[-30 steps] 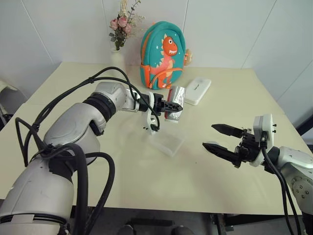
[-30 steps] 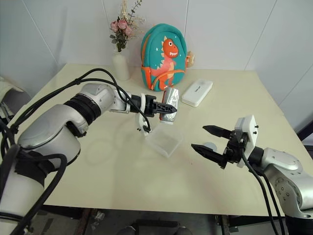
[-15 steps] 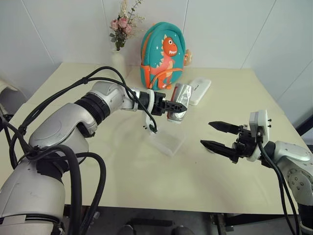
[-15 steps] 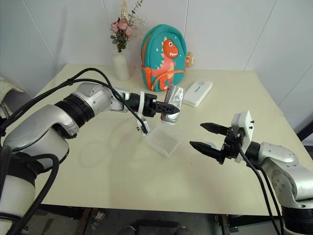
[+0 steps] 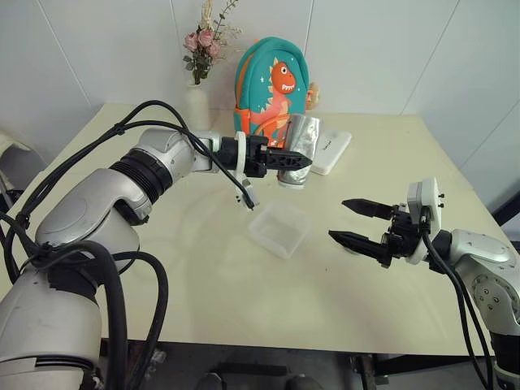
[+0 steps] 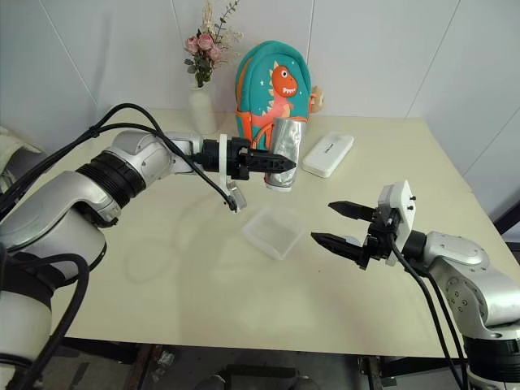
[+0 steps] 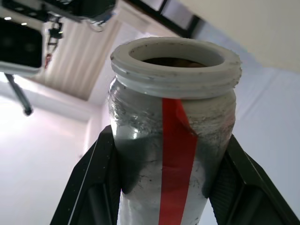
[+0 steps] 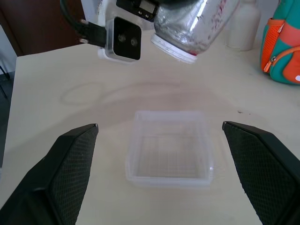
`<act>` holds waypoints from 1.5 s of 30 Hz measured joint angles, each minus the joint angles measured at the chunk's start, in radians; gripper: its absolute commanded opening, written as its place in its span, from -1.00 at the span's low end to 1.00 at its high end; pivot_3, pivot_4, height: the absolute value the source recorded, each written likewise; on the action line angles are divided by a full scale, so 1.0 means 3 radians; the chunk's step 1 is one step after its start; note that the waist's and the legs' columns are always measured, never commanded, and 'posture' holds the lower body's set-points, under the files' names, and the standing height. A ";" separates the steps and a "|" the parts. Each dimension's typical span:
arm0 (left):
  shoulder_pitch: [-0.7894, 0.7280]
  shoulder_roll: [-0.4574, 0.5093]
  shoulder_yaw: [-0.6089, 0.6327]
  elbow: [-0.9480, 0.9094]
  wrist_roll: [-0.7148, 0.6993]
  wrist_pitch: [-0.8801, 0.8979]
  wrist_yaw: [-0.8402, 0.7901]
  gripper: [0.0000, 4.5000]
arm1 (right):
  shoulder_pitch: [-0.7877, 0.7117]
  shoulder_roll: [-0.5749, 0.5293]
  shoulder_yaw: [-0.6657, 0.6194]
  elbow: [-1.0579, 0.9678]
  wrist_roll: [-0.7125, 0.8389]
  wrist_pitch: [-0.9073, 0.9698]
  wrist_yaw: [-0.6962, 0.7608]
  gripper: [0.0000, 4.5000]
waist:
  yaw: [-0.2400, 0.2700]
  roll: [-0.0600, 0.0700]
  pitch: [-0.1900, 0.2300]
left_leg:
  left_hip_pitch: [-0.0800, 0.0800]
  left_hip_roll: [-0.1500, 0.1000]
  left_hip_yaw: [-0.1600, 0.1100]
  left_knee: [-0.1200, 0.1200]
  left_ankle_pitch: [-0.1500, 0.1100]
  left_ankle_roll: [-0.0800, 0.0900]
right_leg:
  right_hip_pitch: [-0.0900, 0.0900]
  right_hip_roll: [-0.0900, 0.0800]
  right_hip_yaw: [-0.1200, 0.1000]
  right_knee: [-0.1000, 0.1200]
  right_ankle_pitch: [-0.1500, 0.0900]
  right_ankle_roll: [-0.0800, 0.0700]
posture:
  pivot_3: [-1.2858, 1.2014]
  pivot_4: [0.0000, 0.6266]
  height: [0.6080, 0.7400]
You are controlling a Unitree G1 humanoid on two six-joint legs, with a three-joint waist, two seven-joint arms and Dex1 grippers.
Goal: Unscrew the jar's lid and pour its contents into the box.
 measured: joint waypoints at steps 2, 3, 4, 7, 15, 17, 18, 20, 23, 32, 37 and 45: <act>0.0081 0.0011 0.0004 -0.0039 0.0015 0.0034 0.0030 -0.12 | 0.0000 0.0000 0.0000 0.0001 -0.0002 0.0023 0.0000 0.99 | -0.0001 0.0000 0.0000 | 0.0001 0.0000 0.0001 0.0003 0.0000 0.0000 | 0.0000 0.0000 0.0001 0.0006 0.0000 0.0000 | 0.03 -0.52 1.00; 0.0101 0.0008 0.0003 -0.0041 0.0022 0.0043 0.0036 -0.12 | 0.0000 0.0000 0.0000 0.0000 -0.0003 0.0038 0.0000 0.99 | 0.0002 0.0000 0.0000 | 0.0001 0.0000 0.0001 0.0006 0.0000 0.0000 | 0.0000 0.0000 0.0001 0.0009 0.0000 0.0000 | 0.03 -0.52 1.00; 0.0102 0.0007 0.0004 -0.0038 0.0030 0.0066 0.0050 -0.12 | 0.0000 0.0000 0.0002 0.0000 -0.0003 0.0044 0.0000 0.99 | 0.0003 0.0000 0.0000 | 0.0000 0.0000 0.0002 0.0009 0.0000 0.0000 | 0.0000 0.0000 0.0001 0.0010 0.0000 0.0001 | 0.03 -0.52 1.00; 0.0100 -0.0021 0.0005 0.0027 0.0088 0.0140 0.0107 -0.12 | -0.0035 0.0000 0.0026 0.0000 -0.0005 0.0047 0.0000 0.99 | 0.0002 0.0000 0.0000 | 0.0001 -0.0002 0.0004 0.0011 0.0000 0.0001 | 0.0000 0.0000 0.0004 0.0010 0.0002 0.0005 | 0.03 -0.52 1.00; 0.0101 -0.0236 -0.0028 0.0451 0.0139 0.0149 0.0126 -0.12 | -0.0056 0.0000 0.0040 -0.0001 -0.0007 0.0048 -0.0010 0.99 | 0.0002 0.0000 0.0000 | 0.0000 -0.0002 0.0004 0.0012 0.0000 0.0001 | 0.0000 0.0000 0.0004 0.0009 0.0003 0.0006 | 0.03 -0.52 1.00; 0.0101 -0.0343 0.0012 0.0726 -0.0028 -0.0077 -0.0016 -0.12 | -0.0055 0.0001 0.0041 -0.0002 -0.0007 0.0048 -0.0023 0.99 | 0.0001 0.0000 0.0000 | 0.0000 -0.0002 0.0004 0.0011 0.0000 0.0001 | 0.0000 0.0000 0.0004 0.0009 0.0003 0.0006 | 0.03 -0.52 1.00; 0.0100 -0.0397 0.0051 0.0893 -0.0154 -0.0220 -0.0129 -0.12 | -0.0055 0.0001 0.0041 -0.0002 -0.0007 0.0049 -0.0031 0.99 | -0.0001 0.0000 0.0000 | 0.0000 -0.0002 0.0004 0.0011 0.0000 0.0001 | 0.0000 0.0000 0.0004 0.0009 0.0003 0.0006 | 0.03 -0.52 1.00; 0.0101 -0.0450 0.0278 0.1166 -0.0509 -0.0506 -0.0458 -0.12 | -0.0054 0.0001 0.0041 -0.0003 -0.0006 0.0049 -0.0036 0.99 | -0.0005 -0.0001 0.0000 | -0.0001 -0.0002 0.0005 0.0011 0.0000 0.0001 | -0.0002 0.0000 0.0004 0.0009 0.0003 0.0006 | 0.03 -0.52 1.00; 0.0100 -0.0426 0.0764 0.1472 -0.1115 -0.0822 -0.0995 -0.12 | -0.0046 0.0000 0.0038 -0.0003 -0.0005 0.0049 -0.0038 0.99 | -0.0010 0.0000 0.0000 | 0.0001 -0.0002 0.0007 0.0006 0.0000 0.0001 | -0.0002 0.0000 0.0005 0.0006 0.0003 0.0005 | 0.03 -0.52 1.00; 0.0759 -0.0539 0.2400 0.1622 -0.3363 -0.1490 -0.3468 -0.12 | -0.0067 -0.0015 0.0038 0.0019 -0.0005 0.0054 -0.0015 0.99 | 0.0005 0.0001 -0.0001 | -0.0001 -0.0001 0.0008 0.0009 0.0001 0.0001 | -0.0001 -0.0001 0.0003 0.0009 0.0003 0.0005 | 0.03 -0.52 1.00; 0.1259 -0.0786 0.3337 0.1422 -0.4708 -0.0982 -0.4725 -0.12 | -0.0097 -0.0080 0.0038 0.0102 -0.0006 0.0054 0.0045 0.99 | -0.0010 0.0001 -0.0001 | 0.0005 -0.0001 0.0008 0.0014 0.0003 0.0003 | 0.0000 0.0000 0.0004 0.0024 0.0003 0.0005 | 0.03 -0.52 1.00; 0.2182 -0.0992 0.4313 0.0483 -0.6175 0.0342 -0.5666 -0.12 | -0.0278 -0.0177 0.0004 0.0329 0.0057 0.0064 0.0278 0.99 | -0.0043 0.0002 -0.0001 | 0.0012 0.0001 0.0005 0.0026 0.0006 0.0005 | 0.0003 0.0000 0.0004 0.0044 0.0003 0.0004 | 0.03 -0.52 1.00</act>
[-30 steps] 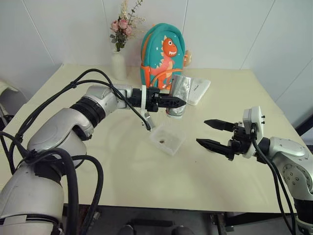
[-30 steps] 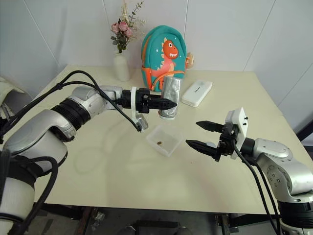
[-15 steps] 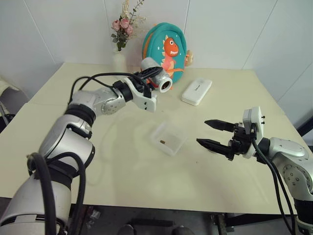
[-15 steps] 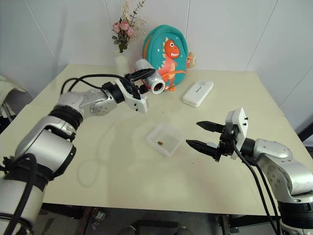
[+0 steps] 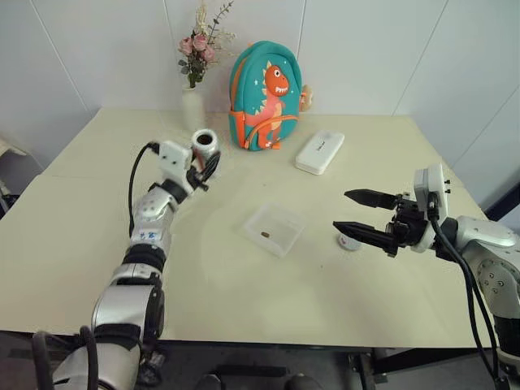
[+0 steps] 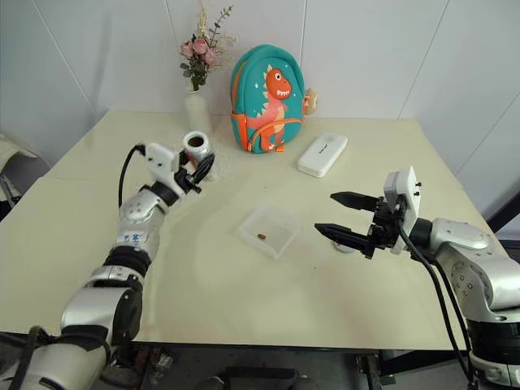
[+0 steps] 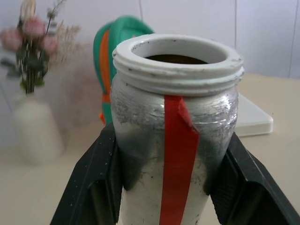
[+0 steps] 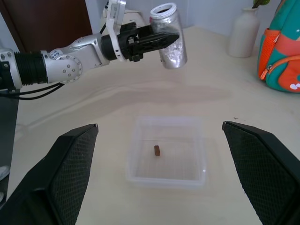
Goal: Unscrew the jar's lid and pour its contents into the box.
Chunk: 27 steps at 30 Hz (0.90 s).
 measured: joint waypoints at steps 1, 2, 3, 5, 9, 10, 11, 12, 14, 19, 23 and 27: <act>0.0084 -0.0026 0.0020 -0.0107 -0.0078 0.0110 -0.0082 -0.12 | -0.0003 -0.0018 -0.0001 0.0018 -0.0001 0.0007 0.0017 0.99 | 0.0002 0.0000 0.0000 | 0.0000 0.0000 0.0000 0.0002 0.0000 0.0000 | 0.0000 0.0000 0.0000 0.0000 0.0000 0.0000 | 0.03 -0.52 1.00; 0.0168 -0.0054 0.0044 -0.0224 -0.0170 0.0246 -0.0183 -0.12 | -0.0024 -0.0020 0.0003 0.0031 -0.0002 0.0015 0.0027 0.99 | 0.0009 0.0000 0.0000 | 0.0000 0.0000 0.0000 0.0004 0.0000 0.0000 | 0.0002 0.0000 0.0000 0.0000 0.0001 0.0000 | 0.03 -0.52 1.00; 0.0246 -0.0074 0.0066 -0.0320 -0.0261 0.0382 -0.0278 -0.12 | -0.0062 -0.0020 0.0006 0.0047 -0.0003 0.0028 0.0032 0.99 | 0.0010 0.0000 0.0000 | 0.0000 0.0000 0.0000 0.0006 0.0000 0.0001 | 0.0003 0.0000 0.0000 0.0001 0.0002 0.0000 | 0.03 -0.52 1.00; 0.0345 -0.0087 0.0102 -0.0392 -0.0366 0.0545 -0.0400 -0.12 | -0.0098 -0.0020 0.0006 0.0057 -0.0003 0.0049 0.0040 0.99 | 0.0011 0.0000 0.0000 | 0.0001 0.0000 0.0000 0.0006 0.0001 0.0002 | 0.0003 0.0000 0.0000 0.0001 0.0004 0.0000 | 0.03 -0.52 1.00; 0.0435 -0.0114 0.0139 -0.0446 -0.0481 0.0712 -0.0621 -0.12 | -0.0098 -0.0021 0.0006 0.0073 -0.0003 0.0072 0.0072 0.99 | 0.0015 0.0000 0.0000 | 0.0000 0.0000 0.0000 0.0007 0.0002 0.0003 | 0.0004 0.0000 0.0000 -0.0001 0.0006 0.0000 | 0.03 -0.52 1.00; 0.0436 -0.0122 0.0143 -0.0446 -0.0490 0.0725 -0.0656 -0.12 | -0.0098 -0.0021 0.0006 0.0074 -0.0004 0.0077 0.0081 0.99 | 0.0015 0.0000 0.0000 | 0.0000 0.0000 0.0000 0.0007 0.0002 0.0003 | 0.0004 0.0000 0.0000 -0.0001 0.0006 0.0000 | 0.03 -0.52 1.00; 0.0436 -0.0119 0.0135 -0.0432 -0.0480 0.0723 -0.0701 -0.12 | -0.0098 -0.0022 0.0006 0.0074 -0.0005 0.0085 0.0087 0.99 | 0.0015 0.0000 0.0000 | 0.0000 0.0000 0.0000 0.0007 0.0002 0.0003 | 0.0004 0.0000 0.0000 -0.0002 0.0006 0.0000 | 0.03 -0.52 1.00; 0.0435 -0.0106 0.0119 -0.0384 -0.0457 0.0718 -0.0741 -0.12 | -0.0097 -0.0029 0.0006 0.0074 -0.0006 0.0094 0.0091 0.99 | 0.0016 0.0000 0.0000 | 0.0001 0.0000 0.0000 0.0007 0.0002 0.0003 | 0.0005 0.0000 0.0000 -0.0003 0.0006 0.0000 | 0.03 -0.52 1.00; 0.0435 -0.0076 0.0089 -0.0217 -0.0363 0.0718 -0.0763 -0.12 | -0.0097 -0.0052 0.0006 0.0075 -0.0015 0.0120 0.0099 0.99 | 0.0007 0.0000 0.0000 | 0.0000 0.0000 0.0000 0.0005 0.0002 0.0003 | 0.0004 0.0000 0.0000 -0.0006 0.0006 0.0000 | 0.03 -0.52 1.00; 0.0422 -0.0028 -0.0043 -0.0150 -0.0156 0.0616 -0.0879 -0.12 | -0.0080 -0.0071 0.0006 0.0075 -0.0021 0.0126 0.0111 0.99 | -0.0005 0.0000 -0.0001 | 0.0000 0.0000 0.0000 0.0000 0.0002 0.0003 | 0.0005 0.0000 0.0000 -0.0013 0.0006 0.0000 | 0.03 -0.52 1.00; 0.0413 -0.0027 -0.0119 -0.0144 -0.0061 0.0579 -0.0923 0.44 | -0.0076 -0.0070 0.0006 0.0073 -0.0022 0.0129 0.0109 1.00 | -0.0004 0.0000 -0.0001 | -0.0002 0.0000 0.0000 -0.0001 0.0002 0.0003 | 0.0005 0.0000 0.0000 -0.0016 0.0006 0.0000 | 0.03 -0.52 1.00; 0.0414 -0.0028 -0.0149 -0.0145 -0.0020 0.0581 -0.0963 0.99 | -0.0076 -0.0070 0.0006 0.0073 -0.0024 0.0129 0.0109 1.00 | -0.0014 0.0000 -0.0001 | -0.0003 0.0000 0.0000 -0.0004 0.0001 0.0003 | 0.0004 0.0000 0.0000 -0.0020 0.0006 0.0000 | 0.03 -0.52 1.00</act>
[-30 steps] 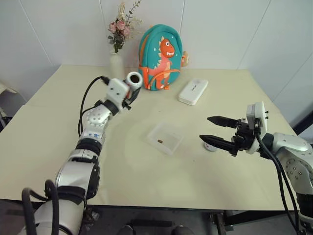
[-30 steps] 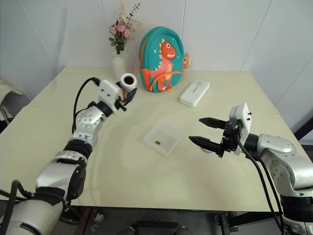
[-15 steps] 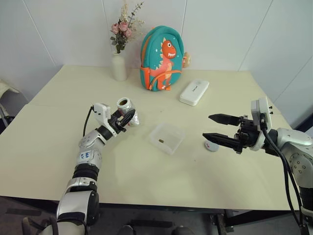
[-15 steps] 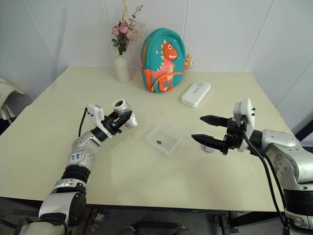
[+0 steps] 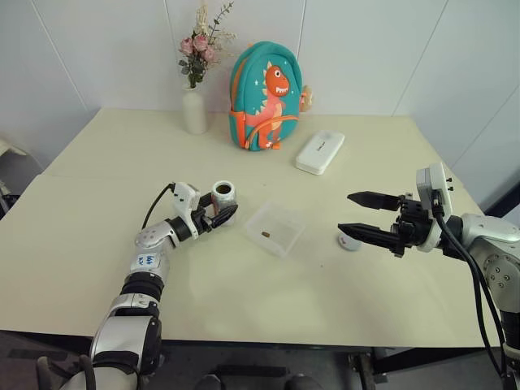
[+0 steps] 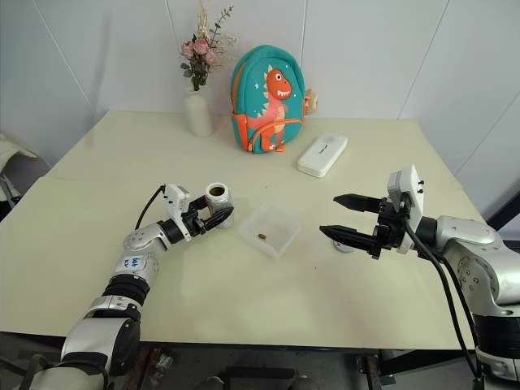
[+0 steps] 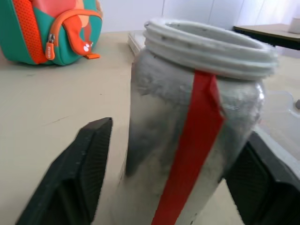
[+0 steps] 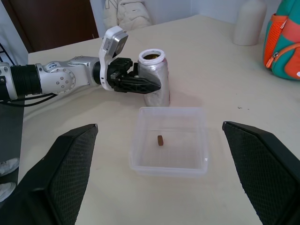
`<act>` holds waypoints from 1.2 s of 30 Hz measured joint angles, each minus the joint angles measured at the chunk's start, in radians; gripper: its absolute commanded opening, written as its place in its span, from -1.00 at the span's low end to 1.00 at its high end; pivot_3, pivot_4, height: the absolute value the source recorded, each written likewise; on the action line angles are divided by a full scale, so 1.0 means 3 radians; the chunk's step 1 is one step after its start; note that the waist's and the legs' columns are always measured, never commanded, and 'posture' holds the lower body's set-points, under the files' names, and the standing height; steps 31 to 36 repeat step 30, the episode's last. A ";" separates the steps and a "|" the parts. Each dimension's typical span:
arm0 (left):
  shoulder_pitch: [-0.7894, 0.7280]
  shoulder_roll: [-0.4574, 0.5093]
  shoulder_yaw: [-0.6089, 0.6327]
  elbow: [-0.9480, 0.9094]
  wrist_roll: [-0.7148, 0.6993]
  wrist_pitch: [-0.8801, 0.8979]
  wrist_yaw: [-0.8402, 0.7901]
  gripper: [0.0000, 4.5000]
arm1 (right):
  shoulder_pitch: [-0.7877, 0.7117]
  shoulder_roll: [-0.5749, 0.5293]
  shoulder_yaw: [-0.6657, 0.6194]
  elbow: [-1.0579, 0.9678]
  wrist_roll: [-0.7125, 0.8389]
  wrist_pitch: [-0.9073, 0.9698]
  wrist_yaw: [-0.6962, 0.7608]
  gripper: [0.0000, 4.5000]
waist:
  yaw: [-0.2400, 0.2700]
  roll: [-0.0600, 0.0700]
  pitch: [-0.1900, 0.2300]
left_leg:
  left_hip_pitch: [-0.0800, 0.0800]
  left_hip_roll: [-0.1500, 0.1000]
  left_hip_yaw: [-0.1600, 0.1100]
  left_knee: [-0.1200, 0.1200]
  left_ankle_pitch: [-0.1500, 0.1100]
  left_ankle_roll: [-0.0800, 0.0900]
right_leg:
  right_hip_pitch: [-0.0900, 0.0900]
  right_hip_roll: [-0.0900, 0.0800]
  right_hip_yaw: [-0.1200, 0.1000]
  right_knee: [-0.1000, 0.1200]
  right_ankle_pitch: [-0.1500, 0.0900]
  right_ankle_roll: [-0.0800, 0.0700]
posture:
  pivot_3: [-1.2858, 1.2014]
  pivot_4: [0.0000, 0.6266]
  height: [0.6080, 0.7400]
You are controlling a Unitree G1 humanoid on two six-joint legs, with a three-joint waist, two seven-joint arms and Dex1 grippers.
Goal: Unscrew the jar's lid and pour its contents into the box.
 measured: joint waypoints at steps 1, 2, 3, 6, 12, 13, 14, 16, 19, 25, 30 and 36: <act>0.0000 0.0000 -0.0004 -0.0010 0.0011 0.0000 -0.0020 0.99 | 0.0000 0.0000 0.0000 0.0000 -0.0001 0.0000 0.0000 1.00 | -0.0004 0.0000 0.0000 | 0.0000 0.0000 0.0000 -0.0002 0.0000 0.0000 | 0.0000 0.0000 0.0000 -0.0001 0.0000 0.0000 | 0.03 -0.52 1.00; 0.0002 0.0003 -0.0013 -0.0044 0.0021 0.0001 -0.0040 0.99 | 0.0000 0.0000 0.0000 0.0000 -0.0003 0.0000 0.0002 1.00 | -0.0007 0.0000 0.0000 | 0.0000 0.0000 0.0000 -0.0003 0.0000 0.0000 | 0.0000 0.0000 0.0000 -0.0002 0.0000 0.0000 | 0.03 -0.52 1.00; 0.0002 0.0007 -0.0022 -0.0084 0.0028 0.0001 -0.0063 0.99 | -0.0001 0.0000 0.0000 0.0001 -0.0004 -0.0001 0.0002 1.00 | -0.0010 0.0000 0.0000 | 0.0000 0.0000 0.0000 -0.0004 0.0000 0.0000 | 0.0000 0.0000 0.0000 -0.0003 0.0000 0.0000 | 0.03 -0.52 1.00; 0.0001 0.0076 -0.0058 -0.0216 0.0041 0.0028 -0.0121 0.99 | -0.0003 0.0000 0.0000 0.0004 -0.0010 -0.0002 0.0004 1.00 | -0.0027 0.0000 0.0000 | 0.0000 0.0000 0.0000 -0.0006 0.0000 0.0000 | 0.0000 0.0000 0.0000 -0.0005 0.0000 0.0000 | 0.03 -0.52 1.00; 0.0091 0.0340 -0.0090 -0.0657 0.0017 0.0335 -0.0373 0.99 | -0.0007 -0.0001 0.0000 0.0031 -0.0045 -0.0005 0.0011 1.00 | -0.0040 0.0000 0.0000 | 0.0000 0.0001 0.0000 -0.0010 0.0000 0.0000 | -0.0001 0.0000 0.0000 -0.0008 0.0000 0.0000 | 0.03 -0.52 1.00; 0.0139 0.0399 -0.0093 -0.0765 0.0005 0.0425 -0.0417 0.99 | -0.0006 -0.0001 0.0000 0.0030 -0.0046 -0.0005 0.0012 1.00 | -0.0040 0.0000 0.0000 | 0.0000 0.0002 0.0000 -0.0011 0.0000 0.0000 | -0.0001 0.0000 0.0000 -0.0009 0.0000 0.0000 | 0.03 -0.52 1.00; 0.0191 0.0452 -0.0094 -0.0850 -0.0002 0.0507 -0.0463 0.99 | -0.0005 -0.0004 0.0000 0.0030 -0.0046 -0.0005 0.0012 1.00 | -0.0040 0.0000 0.0000 | 0.0000 0.0002 0.0000 -0.0012 0.0000 0.0000 | -0.0001 0.0000 0.0000 -0.0011 0.0000 0.0000 | 0.03 -0.52 1.00; 0.0288 0.0544 -0.0092 -0.0986 -0.0029 0.0672 -0.0539 0.99 | 0.0004 -0.0020 -0.0002 0.0030 -0.0046 -0.0005 0.0012 1.00 | -0.0036 0.0000 0.0000 | 0.0000 0.0002 0.0000 -0.0013 0.0000 0.0000 | -0.0001 0.0000 0.0000 -0.0012 0.0000 0.0000 | 0.03 -0.52 1.00; 0.0413 0.0701 -0.0091 -0.1203 -0.0083 0.0949 -0.0612 0.99 | 0.0036 -0.0024 -0.0030 0.0021 -0.0044 -0.0005 0.0011 1.00 | -0.0034 0.0000 0.0000 | -0.0002 0.0003 0.0000 -0.0013 0.0000 0.0000 | -0.0001 -0.0001 -0.0001 -0.0016 0.0000 0.0000 | 0.03 -0.52 1.00; 0.0673 0.1200 0.0052 -0.1584 -0.0335 0.1377 -0.0999 0.99 | 0.0123 -0.0156 -0.0097 -0.0015 -0.0031 0.0009 0.0101 1.00 | -0.0046 0.0000 0.0000 | 0.0000 0.0005 0.0001 -0.0024 -0.0001 -0.0001 | -0.0003 -0.0002 -0.0002 -0.0023 -0.0001 -0.0004 | 0.03 -0.52 1.00; 0.1023 0.1872 0.0285 -0.1670 -0.0644 0.1508 -0.1807 0.99 | 0.0055 -0.0442 -0.0093 0.0241 -0.0052 -0.0033 0.0536 1.00 | -0.0067 0.0000 0.0000 | 0.0002 0.0010 0.0006 -0.0041 -0.0002 -0.0002 | -0.0005 -0.0005 -0.0006 -0.0038 -0.0003 -0.0017 | 0.03 -0.52 1.00; 0.1023 0.1872 0.0285 -0.1670 -0.0644 0.1508 -0.1807 0.99 | 0.0055 -0.0442 -0.0093 0.0241 -0.0052 -0.0033 0.0536 1.00 | -0.0067 0.0000 0.0000 | 0.0002 0.0010 0.0006 -0.0041 -0.0002 -0.0002 | -0.0005 -0.0005 -0.0006 -0.0038 -0.0003 -0.0017 | 0.03 -0.52 1.00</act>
